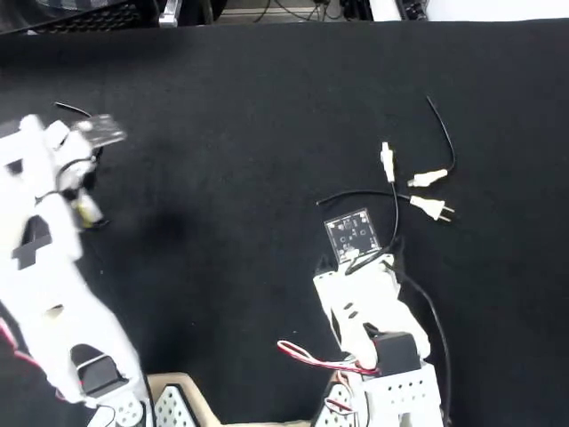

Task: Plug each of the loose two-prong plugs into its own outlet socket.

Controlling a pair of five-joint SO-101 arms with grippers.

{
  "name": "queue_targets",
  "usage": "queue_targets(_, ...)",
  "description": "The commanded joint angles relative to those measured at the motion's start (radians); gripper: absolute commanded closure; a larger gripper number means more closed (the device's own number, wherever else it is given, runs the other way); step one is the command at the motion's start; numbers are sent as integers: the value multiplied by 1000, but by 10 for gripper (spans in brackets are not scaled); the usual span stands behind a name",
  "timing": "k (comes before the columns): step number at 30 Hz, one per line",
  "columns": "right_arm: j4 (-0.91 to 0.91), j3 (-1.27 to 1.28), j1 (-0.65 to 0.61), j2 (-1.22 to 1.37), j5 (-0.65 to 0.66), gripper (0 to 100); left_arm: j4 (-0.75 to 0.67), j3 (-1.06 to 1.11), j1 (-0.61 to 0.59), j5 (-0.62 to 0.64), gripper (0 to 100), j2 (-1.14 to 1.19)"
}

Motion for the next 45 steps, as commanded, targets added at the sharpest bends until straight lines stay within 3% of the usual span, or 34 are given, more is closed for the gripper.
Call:
queue_targets(1,-15,-2,-9,-74,9,543,215,-104,134,12,972,-48)
queue_targets(7,-15,-2,-9,-74,9,543,221,-30,366,299,971,-127)
queue_targets(15,-15,-2,-9,-74,9,543,212,303,723,423,971,-273)
queue_targets(18,-15,-2,-9,-74,9,543,118,332,799,514,971,-285)
queue_targets(22,-12,-2,-9,-74,9,543,-80,338,817,657,970,-284)
queue_targets(31,-9,-2,-9,-74,9,543,-374,341,823,746,969,-141)
queue_targets(35,-9,-2,-9,-74,9,543,-373,311,839,763,848,-21)
queue_targets(38,-9,-2,-9,-74,9,543,-304,219,820,852,762,-25)
queue_targets(42,-9,-2,-9,-74,9,543,-212,91,834,878,750,-38)
queue_targets(45,-9,-2,-9,-74,9,543,-60,-93,831,875,750,-74)
